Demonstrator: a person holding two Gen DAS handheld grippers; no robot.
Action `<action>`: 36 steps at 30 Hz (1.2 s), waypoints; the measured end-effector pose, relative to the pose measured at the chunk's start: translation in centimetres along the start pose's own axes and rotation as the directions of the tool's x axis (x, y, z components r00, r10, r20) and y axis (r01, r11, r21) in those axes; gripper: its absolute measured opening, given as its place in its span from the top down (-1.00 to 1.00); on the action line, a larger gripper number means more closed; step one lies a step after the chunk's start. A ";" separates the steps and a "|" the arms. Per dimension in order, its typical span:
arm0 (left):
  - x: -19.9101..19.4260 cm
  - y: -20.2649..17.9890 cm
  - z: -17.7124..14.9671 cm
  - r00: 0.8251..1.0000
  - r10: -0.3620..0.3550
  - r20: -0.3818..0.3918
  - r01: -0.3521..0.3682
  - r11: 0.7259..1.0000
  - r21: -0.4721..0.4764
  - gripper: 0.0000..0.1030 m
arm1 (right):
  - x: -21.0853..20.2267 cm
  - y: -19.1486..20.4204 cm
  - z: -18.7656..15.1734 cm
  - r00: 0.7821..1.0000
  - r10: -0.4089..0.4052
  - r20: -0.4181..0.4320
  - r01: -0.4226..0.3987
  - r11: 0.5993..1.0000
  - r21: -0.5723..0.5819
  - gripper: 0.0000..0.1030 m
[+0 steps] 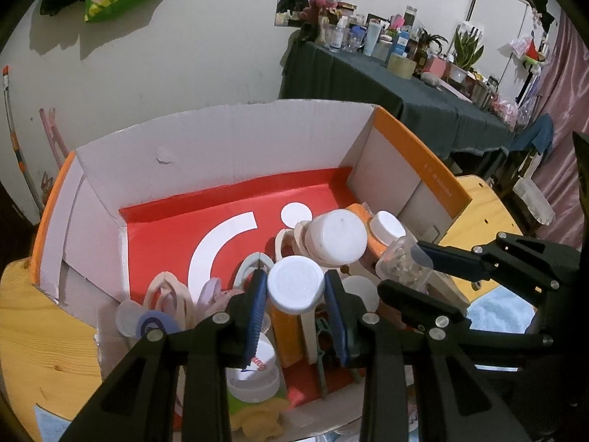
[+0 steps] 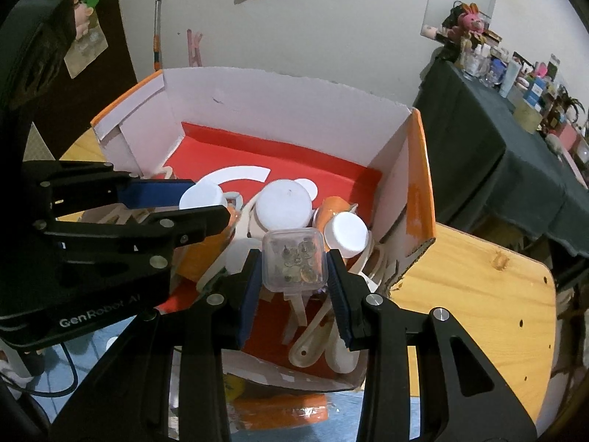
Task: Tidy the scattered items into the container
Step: 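Lift the white cap and clear tub and carry both over the box, then lower the clear tub into the box and open right tool while left tool lowers its cap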
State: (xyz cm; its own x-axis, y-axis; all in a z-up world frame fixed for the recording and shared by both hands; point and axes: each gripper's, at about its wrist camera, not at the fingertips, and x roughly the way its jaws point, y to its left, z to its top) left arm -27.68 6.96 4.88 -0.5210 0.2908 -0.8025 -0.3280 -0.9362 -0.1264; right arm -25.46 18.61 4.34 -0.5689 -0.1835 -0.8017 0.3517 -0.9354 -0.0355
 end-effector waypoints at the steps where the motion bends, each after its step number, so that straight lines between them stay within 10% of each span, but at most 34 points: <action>1: 0.1 0.0 0.0 1.000 0.002 -0.003 -0.002 1.000 -0.001 0.34 | 0.1 0.0 0.0 1.000 0.001 -0.002 -0.001 1.000 0.001 0.35; 36: 0.3 3.2 -0.5 0.998 0.057 -0.042 -0.059 0.997 -0.051 0.34 | 1.0 -0.4 -0.2 0.999 -0.036 -0.024 0.036 0.999 -0.002 0.35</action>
State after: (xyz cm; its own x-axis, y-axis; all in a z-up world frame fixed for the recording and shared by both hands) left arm -28.51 3.98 3.97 -0.5052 0.2288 -0.8321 -0.2563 -0.9605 -0.1085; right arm -26.01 18.86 3.44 -0.5635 -0.1426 -0.8137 0.3325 -0.9409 -0.0654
